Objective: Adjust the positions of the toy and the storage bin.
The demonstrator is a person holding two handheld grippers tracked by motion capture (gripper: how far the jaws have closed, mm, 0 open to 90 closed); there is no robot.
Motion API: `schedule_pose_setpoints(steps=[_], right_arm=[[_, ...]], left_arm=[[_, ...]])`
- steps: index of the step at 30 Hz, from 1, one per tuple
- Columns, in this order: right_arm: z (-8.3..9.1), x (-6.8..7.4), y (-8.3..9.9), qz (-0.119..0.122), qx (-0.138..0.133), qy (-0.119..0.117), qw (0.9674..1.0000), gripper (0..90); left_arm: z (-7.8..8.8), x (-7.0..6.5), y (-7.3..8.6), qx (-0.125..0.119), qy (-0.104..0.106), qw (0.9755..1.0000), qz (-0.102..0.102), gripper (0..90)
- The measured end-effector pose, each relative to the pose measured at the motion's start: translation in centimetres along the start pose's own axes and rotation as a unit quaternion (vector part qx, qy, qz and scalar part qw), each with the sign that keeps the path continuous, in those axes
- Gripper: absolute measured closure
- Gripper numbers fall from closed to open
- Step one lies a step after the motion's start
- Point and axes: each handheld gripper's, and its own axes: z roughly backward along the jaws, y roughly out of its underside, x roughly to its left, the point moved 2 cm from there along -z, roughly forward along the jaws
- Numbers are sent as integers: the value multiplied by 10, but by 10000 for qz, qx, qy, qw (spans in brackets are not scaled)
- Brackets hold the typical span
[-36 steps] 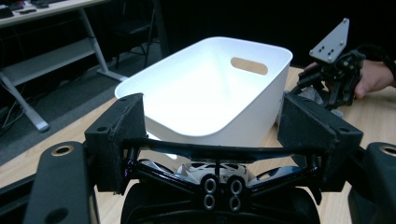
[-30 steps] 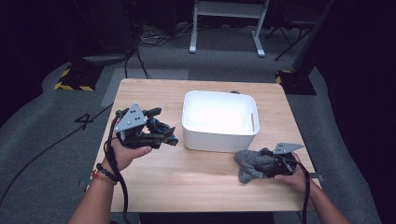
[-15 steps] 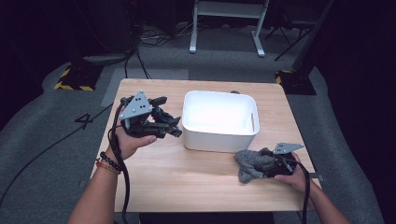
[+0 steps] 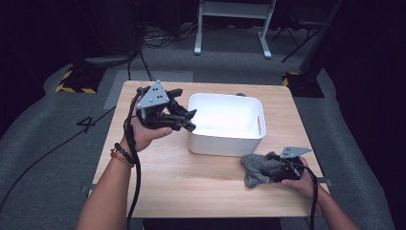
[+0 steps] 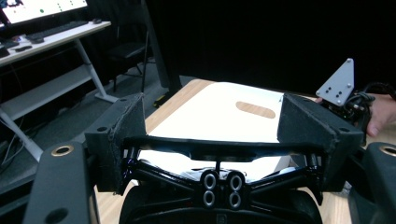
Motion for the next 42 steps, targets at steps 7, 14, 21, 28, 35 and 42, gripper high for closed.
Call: schedule_pose_setpoints(steps=[7,14,21,28,35,42], right_arm=[[0,0,0,1,-5,-6,10000,211],[0,0,0,2,-5,-5,10000,210],[0,0,0,-9,-13,-13,10000,211],[0,0,0,-9,-14,-14,10000,210],[0,0,0,-8,-16,-15,10000,210],[0,0,0,-9,-21,-25,10000,211]], left_arm=[[-15,2,-9,-19,84,9999,-57,244],[-33,2,-12,45,151,9999,-68,244],[-50,2,-13,102,204,9997,-73,244],[-66,2,-14,166,242,9995,-75,244],[-81,1,-11,298,280,9991,-101,243],[-94,1,-4,468,301,9984,-98,244]])
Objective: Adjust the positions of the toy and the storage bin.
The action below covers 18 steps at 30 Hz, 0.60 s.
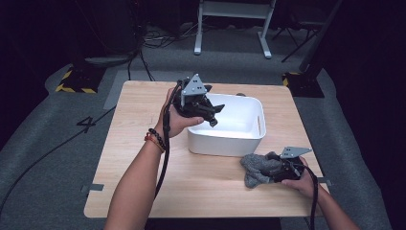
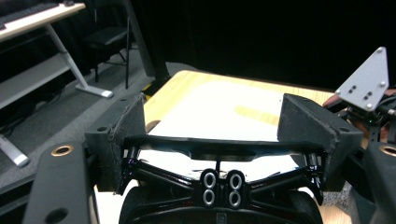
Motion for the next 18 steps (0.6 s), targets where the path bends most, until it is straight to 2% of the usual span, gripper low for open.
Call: schedule_pose_setpoints(steps=[18], right_arm=[[0,-1,0,-12,-6,-23,10000,211]], left_arm=[[-31,7,16,458,95,9989,-15,243]])
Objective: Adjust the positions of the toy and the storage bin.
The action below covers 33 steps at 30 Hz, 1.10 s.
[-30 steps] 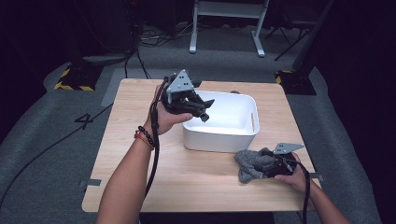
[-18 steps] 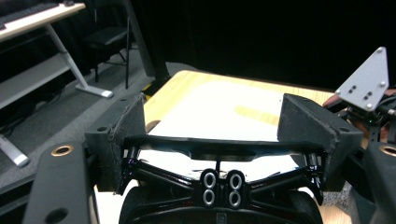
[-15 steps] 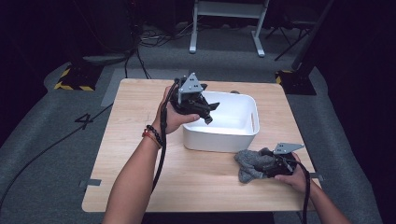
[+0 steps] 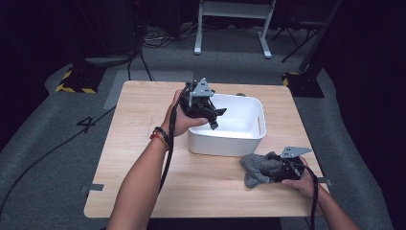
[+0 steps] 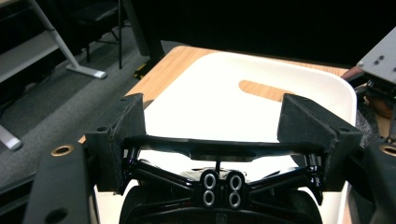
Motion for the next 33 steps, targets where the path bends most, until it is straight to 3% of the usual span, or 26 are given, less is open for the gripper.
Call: schedule_pose_setpoints(steps=[5,16,24,29,33], right_arm=[[0,0,0,-2,-1,2,10000,211],[0,1,0,3,-1,20,10000,210],[0,0,0,3,-1,8,10000,210],[0,0,0,4,-3,8,10000,210],[0,0,0,4,-2,6,10000,210]], left_arm=[[-7,-1,5,252,-15,9997,-78,244],[-8,2,21,466,31,9989,64,243],[-9,6,26,793,54,9968,120,243],[-13,9,29,1109,-18,9938,113,243],[-16,12,32,1199,64,9926,181,243]])
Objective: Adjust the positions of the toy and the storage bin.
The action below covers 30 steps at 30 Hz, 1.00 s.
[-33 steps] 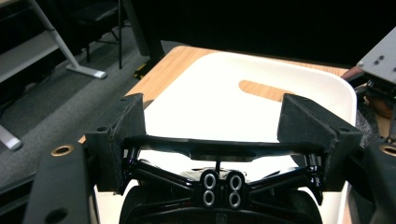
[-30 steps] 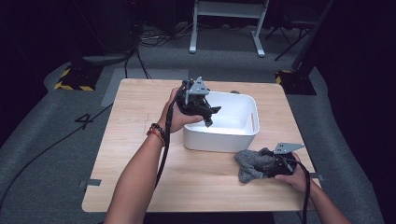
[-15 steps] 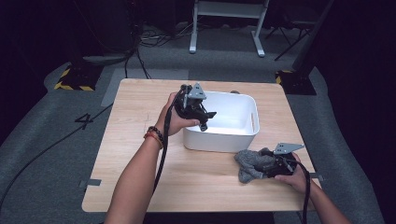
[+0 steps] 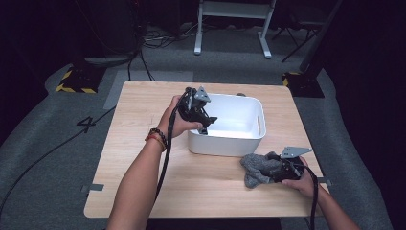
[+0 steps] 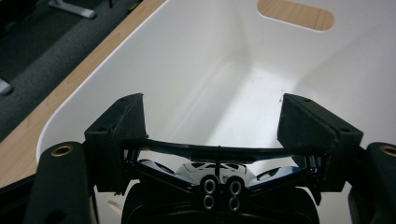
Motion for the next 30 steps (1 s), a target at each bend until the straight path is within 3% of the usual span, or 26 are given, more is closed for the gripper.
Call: schedule_pose_setpoints(steps=[16,22,30], right_arm=[[0,0,0,6,3,-8,10000,210],[0,0,0,7,3,-9,10000,210],[0,-1,0,8,7,-25,10000,210]], left_arm=[[-21,-2,2,602,264,9977,-180,243],[-23,3,5,719,295,9970,-68,243],[-27,7,7,941,345,9949,-123,243]])
